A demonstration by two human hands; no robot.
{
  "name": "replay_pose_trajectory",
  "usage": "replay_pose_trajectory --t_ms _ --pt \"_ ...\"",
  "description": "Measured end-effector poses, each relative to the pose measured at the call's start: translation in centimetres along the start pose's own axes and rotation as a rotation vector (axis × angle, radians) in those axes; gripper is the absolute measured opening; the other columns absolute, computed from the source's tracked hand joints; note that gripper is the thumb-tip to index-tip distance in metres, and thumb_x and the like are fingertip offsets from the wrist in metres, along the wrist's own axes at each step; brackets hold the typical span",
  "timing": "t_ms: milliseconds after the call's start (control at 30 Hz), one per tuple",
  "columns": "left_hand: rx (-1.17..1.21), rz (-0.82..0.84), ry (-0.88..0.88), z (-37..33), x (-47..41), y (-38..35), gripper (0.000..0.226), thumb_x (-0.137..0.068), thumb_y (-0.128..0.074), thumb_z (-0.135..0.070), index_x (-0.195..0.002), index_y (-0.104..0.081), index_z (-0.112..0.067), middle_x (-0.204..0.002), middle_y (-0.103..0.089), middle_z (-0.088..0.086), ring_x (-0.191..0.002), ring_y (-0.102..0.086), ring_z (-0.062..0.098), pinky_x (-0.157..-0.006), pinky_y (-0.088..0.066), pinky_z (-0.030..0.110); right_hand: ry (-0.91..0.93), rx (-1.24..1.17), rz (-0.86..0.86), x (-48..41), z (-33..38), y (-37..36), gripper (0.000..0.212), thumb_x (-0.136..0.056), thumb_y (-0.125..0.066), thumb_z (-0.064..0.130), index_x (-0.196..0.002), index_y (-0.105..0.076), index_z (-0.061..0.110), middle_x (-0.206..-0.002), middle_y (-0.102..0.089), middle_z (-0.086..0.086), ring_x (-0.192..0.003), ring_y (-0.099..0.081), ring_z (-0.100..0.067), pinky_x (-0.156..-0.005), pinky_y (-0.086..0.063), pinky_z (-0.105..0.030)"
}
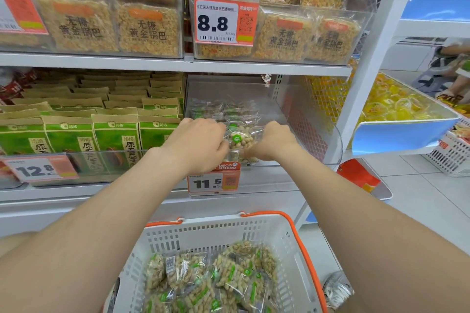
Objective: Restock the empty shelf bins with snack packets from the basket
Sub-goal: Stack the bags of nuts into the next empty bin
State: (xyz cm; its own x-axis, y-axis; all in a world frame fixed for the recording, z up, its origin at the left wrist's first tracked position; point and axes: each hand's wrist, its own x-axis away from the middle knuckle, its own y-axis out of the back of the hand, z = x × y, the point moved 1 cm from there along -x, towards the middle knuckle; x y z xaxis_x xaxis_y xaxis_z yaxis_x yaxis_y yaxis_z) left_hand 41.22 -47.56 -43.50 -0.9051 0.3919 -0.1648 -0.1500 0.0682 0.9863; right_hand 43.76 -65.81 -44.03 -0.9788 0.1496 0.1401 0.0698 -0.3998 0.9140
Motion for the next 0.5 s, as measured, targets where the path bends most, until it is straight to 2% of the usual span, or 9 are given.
replay_pose_trajectory --t_ms 67,133,167,233,300,367,433,500 --pt "0.024 -0.055 -0.010 -0.3 0.5 0.2 0.034 -0.104 -0.040 -0.037 -0.122 -0.064 -0.019 -0.119 -0.069 0.002 -0.110 -0.064 0.026 -0.098 -0.045 0.047 0.088 0.127 -0.150 1.3 0.3 0.6 0.038 -0.089 -0.077 0.038 -0.094 -0.049 0.013 -0.097 -0.055 -0.007 -0.087 -0.055 -0.032 -0.069 -0.045 -0.035" --pt "0.060 -0.120 -0.036 -0.7 1.3 0.5 0.033 -0.102 -0.044 -0.036 -0.124 -0.063 -0.022 -0.120 -0.068 0.000 -0.112 -0.062 0.025 -0.097 -0.046 0.046 0.197 0.192 -0.278 2.8 0.8 1.2 0.022 -0.093 -0.064 0.021 -0.083 -0.046 0.012 -0.089 -0.051 -0.008 -0.084 -0.053 -0.036 -0.066 -0.041 -0.035" --pt "0.075 -0.151 -0.053 -1.1 1.8 0.8 0.032 -0.101 -0.046 -0.035 -0.125 -0.063 -0.023 -0.119 -0.066 -0.001 -0.112 -0.060 0.025 -0.096 -0.046 0.046 0.253 0.185 -0.315 3.7 1.1 1.4 0.020 -0.092 -0.060 0.019 -0.079 -0.046 0.013 -0.086 -0.051 -0.008 -0.082 -0.052 -0.037 -0.065 -0.040 -0.035" --pt "0.092 -0.216 -0.094 -1.8 2.9 1.4 0.026 -0.097 -0.052 -0.036 -0.118 -0.063 -0.025 -0.111 -0.062 -0.003 -0.108 -0.056 0.025 -0.090 -0.045 0.043 0.351 0.131 -0.336 5.5 1.5 1.7 0.011 -0.091 -0.057 0.021 -0.085 -0.057 0.012 -0.087 -0.056 -0.010 -0.079 -0.054 -0.038 -0.064 -0.043 -0.035" --pt "0.125 -0.262 -0.117 -2.6 4.4 2.2 0.013 -0.091 -0.059 -0.038 -0.098 -0.061 -0.027 -0.095 -0.059 -0.006 -0.096 -0.056 0.025 -0.077 -0.043 0.039 0.417 0.103 -0.328 7.3 1.5 1.7 0.016 -0.085 -0.055 0.023 -0.090 -0.065 0.013 -0.088 -0.062 -0.013 -0.079 -0.058 -0.040 -0.065 -0.049 -0.037" --pt "0.144 -0.233 -0.086 -3.2 5.8 2.8 0.015 -0.085 -0.060 -0.041 -0.079 -0.056 -0.027 -0.078 -0.059 -0.008 -0.081 -0.059 0.025 -0.064 -0.044 0.035 0.469 0.105 -0.279 9.0 1.1 1.5 0.020 -0.074 -0.050 0.026 -0.079 -0.065 0.014 -0.078 -0.060 -0.011 -0.074 -0.059 -0.040 -0.061 -0.048 -0.035" --pt "0.099 -0.117 -0.067 -3.8 7.2 2.8 0.026 -0.083 -0.058 -0.046 -0.069 -0.056 -0.023 -0.065 -0.056 -0.005 -0.069 -0.058 0.026 -0.057 -0.044 0.032 0.515 0.134 -0.154 10.3 0.7 1.1 0.018 -0.067 -0.045 0.027 -0.066 -0.055 0.013 -0.066 -0.051 -0.008 -0.068 -0.056 -0.038 -0.054 -0.041 -0.031" --pt "0.033 0.061 -0.107 -4.5 8.4 2.1 0.034 -0.085 -0.056 -0.048 -0.067 -0.060 -0.020 -0.062 -0.055 -0.003 -0.066 -0.057 0.026 -0.055 -0.044 0.031 0.548 0.233 0.018 11.5 0.2 0.3 0.014 -0.074 -0.052 0.021 -0.063 -0.049 0.014 -0.063 -0.046 -0.006 -0.067 -0.052 -0.033 -0.050 -0.033 -0.030"
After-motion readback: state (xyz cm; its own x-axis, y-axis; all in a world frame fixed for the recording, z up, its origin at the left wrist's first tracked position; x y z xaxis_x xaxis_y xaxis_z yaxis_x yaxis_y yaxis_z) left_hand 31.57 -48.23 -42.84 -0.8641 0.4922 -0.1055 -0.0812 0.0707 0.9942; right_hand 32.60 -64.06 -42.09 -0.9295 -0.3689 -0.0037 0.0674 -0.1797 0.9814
